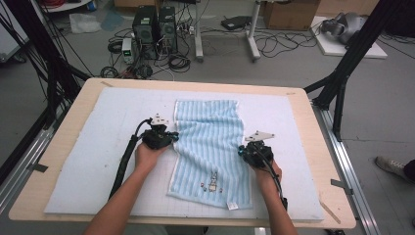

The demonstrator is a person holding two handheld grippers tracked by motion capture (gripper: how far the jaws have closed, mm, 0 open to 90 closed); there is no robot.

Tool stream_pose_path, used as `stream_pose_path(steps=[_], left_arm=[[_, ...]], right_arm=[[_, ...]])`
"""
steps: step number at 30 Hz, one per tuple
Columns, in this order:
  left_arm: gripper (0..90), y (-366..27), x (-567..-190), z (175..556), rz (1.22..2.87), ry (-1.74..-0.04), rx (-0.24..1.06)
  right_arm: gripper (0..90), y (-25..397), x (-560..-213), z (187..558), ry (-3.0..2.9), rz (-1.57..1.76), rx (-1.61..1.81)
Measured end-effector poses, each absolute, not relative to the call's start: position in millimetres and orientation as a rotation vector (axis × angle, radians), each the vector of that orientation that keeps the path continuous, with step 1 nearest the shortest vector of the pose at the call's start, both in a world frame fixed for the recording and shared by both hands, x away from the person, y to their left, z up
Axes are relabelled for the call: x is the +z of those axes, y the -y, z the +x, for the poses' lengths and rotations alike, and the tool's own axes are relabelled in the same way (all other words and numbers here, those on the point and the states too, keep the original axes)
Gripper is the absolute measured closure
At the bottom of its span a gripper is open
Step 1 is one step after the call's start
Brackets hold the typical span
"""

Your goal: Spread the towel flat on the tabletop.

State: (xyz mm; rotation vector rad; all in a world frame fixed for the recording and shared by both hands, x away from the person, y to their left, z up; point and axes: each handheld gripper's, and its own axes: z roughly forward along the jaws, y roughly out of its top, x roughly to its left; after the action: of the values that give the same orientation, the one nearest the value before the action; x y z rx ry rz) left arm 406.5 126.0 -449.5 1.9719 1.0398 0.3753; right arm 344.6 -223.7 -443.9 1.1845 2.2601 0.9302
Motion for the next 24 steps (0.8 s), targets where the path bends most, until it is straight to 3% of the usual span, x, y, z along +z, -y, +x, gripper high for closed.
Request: stream_pose_path(steps=[11, 12, 13, 15, 18, 24], left_arm=[[86.8, -131, -449, 435, 1.942, -1.113, 0.388], [84.7, -132, -450, 434, 1.947, -1.105, 0.387], [76.5, -132, -450, 433, 1.937, -1.11, 0.379], [55.3, -137, -448, 430, 1.908, -1.113, 0.341], [39.9, -140, -443, 422, 1.896, -1.093, 0.29], [39.9, -154, -435, 388, 1.795, -1.002, 0.297]], right_arm=[[85.4, 215, -446, 372, -2.175, 1.232, 0.924], [84.3, 215, -446, 372, -2.172, 1.243, 0.931], [81.3, 214, -447, 372, -2.166, 1.239, 0.933], [70.1, 214, -445, 369, -2.163, 1.243, 0.938], [53.2, 216, -439, 363, -2.15, 1.254, 0.991], [44.0, 217, -424, 344, -2.095, 1.234, 1.109]])
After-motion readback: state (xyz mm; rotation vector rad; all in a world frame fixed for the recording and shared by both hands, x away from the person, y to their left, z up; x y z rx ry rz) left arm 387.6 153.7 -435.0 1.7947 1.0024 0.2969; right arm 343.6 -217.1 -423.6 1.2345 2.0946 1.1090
